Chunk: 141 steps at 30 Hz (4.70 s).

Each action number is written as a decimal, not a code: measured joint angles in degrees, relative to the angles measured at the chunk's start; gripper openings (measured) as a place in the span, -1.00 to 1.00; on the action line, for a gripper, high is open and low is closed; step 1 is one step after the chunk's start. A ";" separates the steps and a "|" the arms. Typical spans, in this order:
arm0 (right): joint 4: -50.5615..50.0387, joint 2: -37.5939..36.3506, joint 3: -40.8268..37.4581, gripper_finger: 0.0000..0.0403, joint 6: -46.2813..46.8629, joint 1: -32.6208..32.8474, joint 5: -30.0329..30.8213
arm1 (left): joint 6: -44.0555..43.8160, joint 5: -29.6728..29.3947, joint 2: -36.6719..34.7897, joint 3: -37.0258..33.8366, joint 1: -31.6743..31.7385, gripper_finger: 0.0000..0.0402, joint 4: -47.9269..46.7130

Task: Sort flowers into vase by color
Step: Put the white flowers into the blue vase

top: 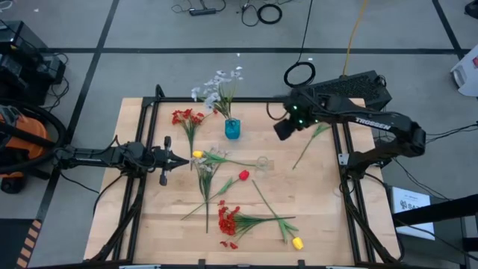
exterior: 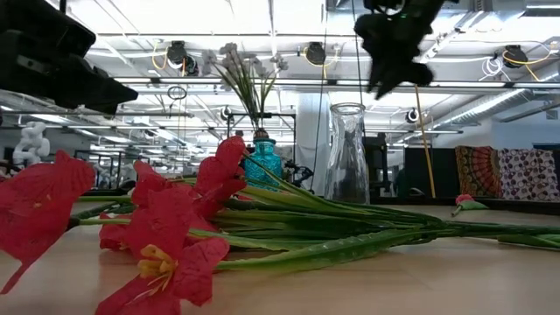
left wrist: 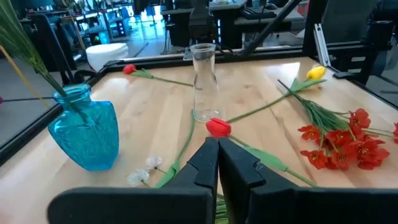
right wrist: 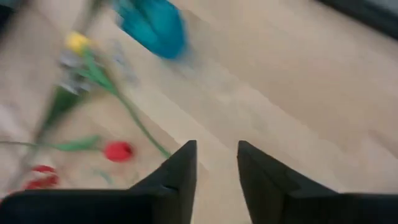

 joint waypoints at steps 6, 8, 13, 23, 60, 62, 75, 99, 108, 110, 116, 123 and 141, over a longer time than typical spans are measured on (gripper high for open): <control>-9.23 -0.88 -0.01 -0.83 7.57 4.48 5.44 | -14.72 1.00 -0.02 -0.02 -0.02 -0.91 1.06; -9.76 -0.88 -0.01 -0.91 9.77 6.19 5.69 | -21.58 0.84 -0.02 -0.02 -0.02 -0.91 1.09; -9.12 -0.88 -0.01 -0.99 13.54 10.61 6.41 | -34.45 0.78 0.00 -0.02 0.00 -0.91 1.17; -10.14 -0.88 -0.53 -0.99 19.85 16.60 9.29 | -48.08 1.86 0.05 0.40 0.02 -0.91 1.36; -1.72 -20.19 -18.61 -1.00 -4.56 -4.82 5.13 | -86.11 -9.14 73.28 57.61 -10.04 -1.00 -44.71; -0.95 -20.10 -18.61 -1.00 -5.56 -5.36 5.14 | -90.14 -6.90 75.71 57.86 -10.67 -1.00 -44.16; 0.53 -20.07 -18.63 -1.00 -13.01 -7.22 5.14 | -100.59 4.55 88.46 57.83 -11.15 -0.70 -42.94; 0.51 -20.05 -18.63 -1.00 -14.33 -7.17 5.14 | -105.11 6.41 95.68 57.75 -11.41 -0.36 -34.10; 0.84 -20.05 -18.61 -1.00 -14.35 -7.17 5.14 | -105.13 7.92 99.10 57.92 -11.37 -0.36 -31.55; 0.98 -20.05 -18.61 -1.00 -14.35 -7.17 5.14 | -105.24 7.72 99.12 57.92 -11.41 -0.36 -31.57; 0.94 -20.05 -18.61 -1.00 -14.35 -7.17 5.14 | -106.31 8.31 99.05 57.92 -11.49 -0.58 -31.73; 0.86 -20.05 -18.61 -1.00 -14.35 -7.18 5.14 | -106.51 5.80 98.67 57.90 -13.36 -0.93 -33.32; 0.54 -20.07 -18.61 -1.00 -14.35 -7.17 5.18 | -121.93 -17.25 80.25 57.64 -20.36 -0.95 -54.46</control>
